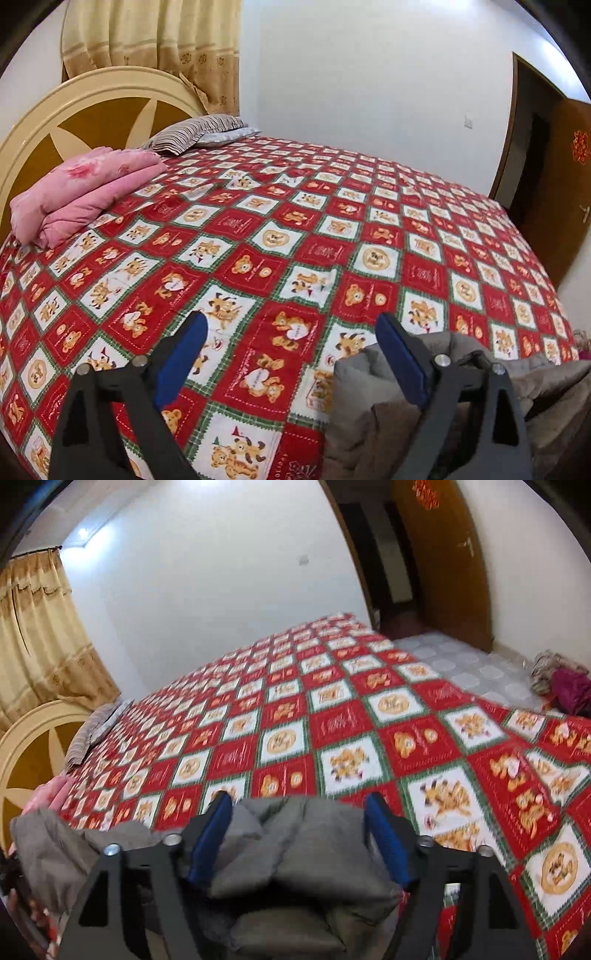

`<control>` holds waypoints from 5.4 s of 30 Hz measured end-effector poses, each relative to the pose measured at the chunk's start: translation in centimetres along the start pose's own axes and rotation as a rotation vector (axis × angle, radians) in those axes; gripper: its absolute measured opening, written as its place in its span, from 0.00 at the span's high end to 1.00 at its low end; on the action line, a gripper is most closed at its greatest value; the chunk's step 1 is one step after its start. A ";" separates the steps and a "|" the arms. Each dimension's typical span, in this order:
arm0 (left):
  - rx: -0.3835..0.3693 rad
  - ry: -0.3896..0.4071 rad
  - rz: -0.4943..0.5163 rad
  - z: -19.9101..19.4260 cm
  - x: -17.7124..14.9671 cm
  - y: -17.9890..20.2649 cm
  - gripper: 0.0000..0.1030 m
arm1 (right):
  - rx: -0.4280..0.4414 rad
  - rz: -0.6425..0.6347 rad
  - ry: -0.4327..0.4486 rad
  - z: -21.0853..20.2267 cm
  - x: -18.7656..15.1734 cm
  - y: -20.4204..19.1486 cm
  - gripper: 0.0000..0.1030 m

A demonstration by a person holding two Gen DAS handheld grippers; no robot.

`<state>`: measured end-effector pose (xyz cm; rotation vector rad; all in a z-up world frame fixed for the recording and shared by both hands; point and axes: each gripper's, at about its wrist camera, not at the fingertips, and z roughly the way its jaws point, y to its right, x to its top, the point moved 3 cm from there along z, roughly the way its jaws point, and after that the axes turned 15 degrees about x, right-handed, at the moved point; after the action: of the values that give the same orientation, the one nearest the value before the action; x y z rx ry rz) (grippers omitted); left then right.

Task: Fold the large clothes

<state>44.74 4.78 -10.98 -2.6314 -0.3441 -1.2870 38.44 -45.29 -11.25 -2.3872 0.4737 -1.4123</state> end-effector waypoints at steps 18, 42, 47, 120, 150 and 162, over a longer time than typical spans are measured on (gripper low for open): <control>0.180 0.016 0.056 -3.8 -3.0 2.5 0.00 | 0.027 -0.159 -0.038 -2.0 -4.2 -5.3 0.18; 0.336 -0.088 0.208 5.7 -7.5 8.6 0.00 | -0.173 -0.174 -0.202 9.3 -6.1 -2.4 0.16; 0.334 -0.096 0.209 5.3 -7.7 9.3 0.00 | -0.173 -0.135 -0.210 10.0 -6.4 -1.2 0.14; 0.074 -0.267 0.200 0.5 -11.7 3.0 0.00 | -0.185 -0.320 -0.293 11.1 -9.5 -12.8 0.04; -0.099 -0.316 0.182 1.5 -14.3 3.9 0.11 | -0.203 -0.390 -0.410 8.5 -13.1 -12.8 0.02; -0.076 -0.264 0.187 0.3 -14.5 3.8 0.20 | -0.197 -0.430 -0.358 3.0 -16.8 -13.4 0.02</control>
<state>37.39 -0.54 -22.94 -2.8230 -0.0842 -0.9147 35.04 -25.57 -19.81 -2.9516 0.0024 -1.0824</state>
